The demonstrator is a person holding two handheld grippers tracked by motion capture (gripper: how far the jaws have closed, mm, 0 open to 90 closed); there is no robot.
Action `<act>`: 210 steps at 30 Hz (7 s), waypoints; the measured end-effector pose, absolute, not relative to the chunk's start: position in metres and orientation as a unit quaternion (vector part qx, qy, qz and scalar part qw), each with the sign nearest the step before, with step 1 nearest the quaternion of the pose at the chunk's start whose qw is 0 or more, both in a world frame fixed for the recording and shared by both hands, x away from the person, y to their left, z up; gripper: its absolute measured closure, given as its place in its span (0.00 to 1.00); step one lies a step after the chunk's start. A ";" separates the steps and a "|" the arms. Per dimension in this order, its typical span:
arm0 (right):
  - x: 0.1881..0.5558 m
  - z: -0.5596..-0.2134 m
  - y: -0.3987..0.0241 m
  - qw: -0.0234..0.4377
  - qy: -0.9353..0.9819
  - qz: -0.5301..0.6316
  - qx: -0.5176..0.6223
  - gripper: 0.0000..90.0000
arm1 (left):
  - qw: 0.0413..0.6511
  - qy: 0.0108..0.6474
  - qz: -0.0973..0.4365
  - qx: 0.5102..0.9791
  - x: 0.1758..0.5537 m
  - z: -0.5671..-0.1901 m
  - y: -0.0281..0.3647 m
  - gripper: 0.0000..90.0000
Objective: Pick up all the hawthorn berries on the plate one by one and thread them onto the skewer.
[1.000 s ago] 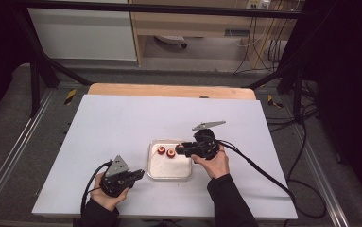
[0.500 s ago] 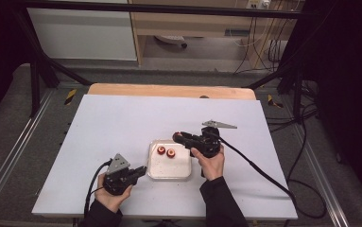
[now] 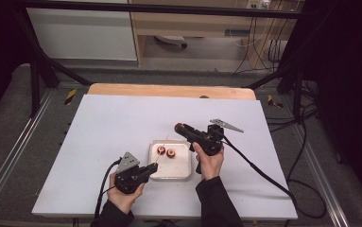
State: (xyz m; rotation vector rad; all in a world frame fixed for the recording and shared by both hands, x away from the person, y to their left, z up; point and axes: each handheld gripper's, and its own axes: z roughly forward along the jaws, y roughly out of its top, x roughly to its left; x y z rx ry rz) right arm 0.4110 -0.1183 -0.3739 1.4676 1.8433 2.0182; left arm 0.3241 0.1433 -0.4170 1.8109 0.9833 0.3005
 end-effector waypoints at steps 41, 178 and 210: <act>0.405 -0.383 -0.111 0.013 0.563 0.682 0.466 0.68 | 0.520 0.418 0.113 0.736 0.330 -0.415 0.121 0.98; 0.473 -0.415 -0.033 0.003 0.922 0.200 0.331 0.67 | 0.433 0.367 0.132 0.813 0.325 -0.438 0.225 0.98; 0.433 -0.379 -0.079 -0.005 0.853 0.353 0.385 0.68 | 0.444 0.367 0.141 0.805 0.319 -0.435 0.215 0.98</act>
